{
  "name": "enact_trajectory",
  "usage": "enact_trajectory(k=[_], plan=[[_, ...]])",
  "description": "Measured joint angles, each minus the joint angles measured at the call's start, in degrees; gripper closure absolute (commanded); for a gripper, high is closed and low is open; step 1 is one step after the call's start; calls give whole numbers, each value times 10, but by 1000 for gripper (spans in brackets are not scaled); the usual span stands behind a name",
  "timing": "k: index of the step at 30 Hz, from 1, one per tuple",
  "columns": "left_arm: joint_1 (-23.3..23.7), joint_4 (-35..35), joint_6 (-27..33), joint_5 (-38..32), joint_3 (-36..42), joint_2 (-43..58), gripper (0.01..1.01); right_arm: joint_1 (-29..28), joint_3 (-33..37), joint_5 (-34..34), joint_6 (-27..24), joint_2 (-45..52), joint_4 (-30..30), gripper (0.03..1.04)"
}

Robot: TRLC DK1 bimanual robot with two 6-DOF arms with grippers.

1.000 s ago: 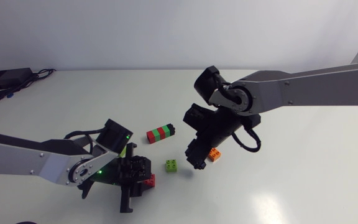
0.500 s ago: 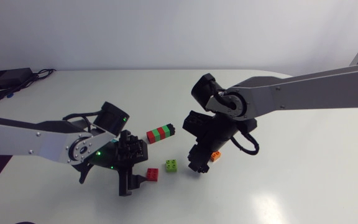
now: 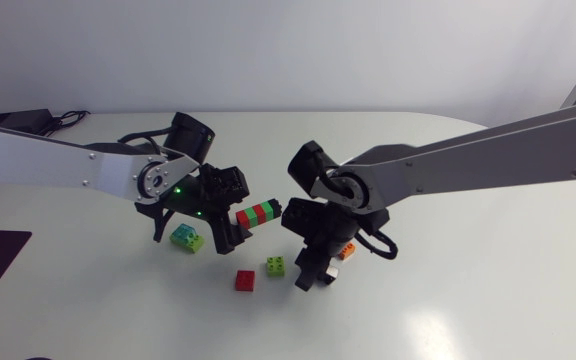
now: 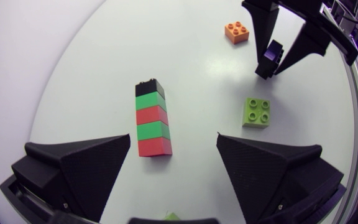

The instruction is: Disassemble duplo

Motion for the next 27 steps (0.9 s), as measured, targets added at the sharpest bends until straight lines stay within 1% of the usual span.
enact_trajectory(k=[2, 3, 4, 5, 12, 14, 16, 19, 21, 23, 27], plan=[[0, 0, -5, 0, 14, 32, 61, 6, -13, 10, 0, 10, -1, 223], [0, 0, -5, 0, 20, 45, 61, 9, -19, 11, 0, 13, -1, 177], [0, 0, -7, 0, 27, 58, 61, 12, -23, 12, 0, 13, -2, 156], [0, 0, -7, 0, 33, 68, 61, 14, -24, 13, 0, 13, -1, 143], [6, 23, -9, 0, 73, 108, 70, 14, -39, 12, -6, -16, -1, 139], [8, 24, -9, 0, 87, 119, 95, 9, -45, 3, -7, -27, 0, 139], [11, 26, -9, 0, 106, 140, 148, 2, -52, -4, -7, -40, 0, 139], [12, 26, -9, 0, 125, 166, 292, -5, -64, -5, -7, -67, -1, 138], [14, 26, -10, 5, 135, 178, 466, -8, -67, -5, -7, -87, -3, 138], [15, 26, -10, 4, 145, 186, 693, -9, -68, -12, -8, -108, -5, 139], [20, 26, -9, 23, 149, 190, 713, -19, -68, -45, -13, -149, -17, 141]])
